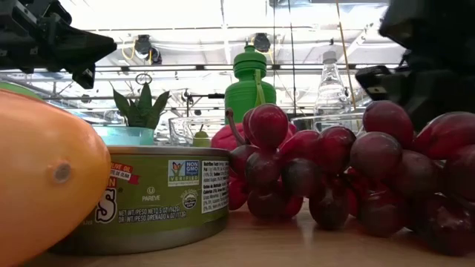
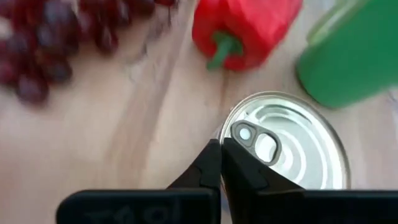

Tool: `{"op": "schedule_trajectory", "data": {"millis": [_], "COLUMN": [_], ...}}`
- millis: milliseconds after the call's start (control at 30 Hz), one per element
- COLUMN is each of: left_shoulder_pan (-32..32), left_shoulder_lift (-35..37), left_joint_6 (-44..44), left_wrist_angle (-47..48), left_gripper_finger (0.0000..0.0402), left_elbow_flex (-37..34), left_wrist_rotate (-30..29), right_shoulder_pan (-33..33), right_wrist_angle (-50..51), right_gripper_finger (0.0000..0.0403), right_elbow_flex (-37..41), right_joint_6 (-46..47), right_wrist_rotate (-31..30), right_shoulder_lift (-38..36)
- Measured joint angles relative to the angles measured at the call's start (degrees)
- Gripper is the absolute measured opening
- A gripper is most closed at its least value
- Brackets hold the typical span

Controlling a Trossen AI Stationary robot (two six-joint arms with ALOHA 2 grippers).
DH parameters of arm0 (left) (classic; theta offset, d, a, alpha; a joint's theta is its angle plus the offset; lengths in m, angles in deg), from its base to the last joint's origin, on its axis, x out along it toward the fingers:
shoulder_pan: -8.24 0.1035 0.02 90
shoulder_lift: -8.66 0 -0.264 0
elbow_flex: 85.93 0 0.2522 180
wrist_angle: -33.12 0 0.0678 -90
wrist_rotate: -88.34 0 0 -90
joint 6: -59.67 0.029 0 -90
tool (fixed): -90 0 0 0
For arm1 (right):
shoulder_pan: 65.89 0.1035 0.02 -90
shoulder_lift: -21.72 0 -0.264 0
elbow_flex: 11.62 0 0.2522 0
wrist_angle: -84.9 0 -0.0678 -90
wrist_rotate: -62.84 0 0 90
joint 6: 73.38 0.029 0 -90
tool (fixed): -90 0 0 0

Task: Pick & Place Food Item
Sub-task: Put the top blue and pink tuna can into the green bin

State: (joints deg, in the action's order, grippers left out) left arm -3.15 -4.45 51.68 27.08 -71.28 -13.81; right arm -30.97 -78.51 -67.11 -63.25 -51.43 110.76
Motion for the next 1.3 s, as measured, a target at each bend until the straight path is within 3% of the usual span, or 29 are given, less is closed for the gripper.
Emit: {"op": "schedule_trajectory", "data": {"millis": [500,867,1100,1300], "left_shoulder_pan": [0.0,-0.4,-5.0,-10.1], "left_shoulder_lift": [0.0,-0.9,-12.4,-32.0], "left_joint_6": [0.3,-4.6,-3.0,0.4], "left_wrist_angle": [-0.2,-0.5,-7.6,-7.2], "left_gripper_finger": [0.0051,0.0051,0.0051,0.0051], "left_elbow_flex": [0.0,0.0,4.7,17.0], "left_wrist_rotate": [0.0,2.4,-0.6,-8.2], "right_shoulder_pan": [3.1,1.9,1.2,0.4], "right_wrist_angle": [3.5,7.6,7.9,8.5], "right_gripper_finger": [0.0,0.0,0.0,0.0], "right_elbow_flex": [-7.5,-7.7,-7.7,-8.5], "right_joint_6": [-6.2,-2.4,-1.4,0.2], "right_wrist_rotate": [-1.1,-1.9,-0.9,0.7], "right_shoulder_lift": [-1.3,-1.4,-1.4,-1.4]}}
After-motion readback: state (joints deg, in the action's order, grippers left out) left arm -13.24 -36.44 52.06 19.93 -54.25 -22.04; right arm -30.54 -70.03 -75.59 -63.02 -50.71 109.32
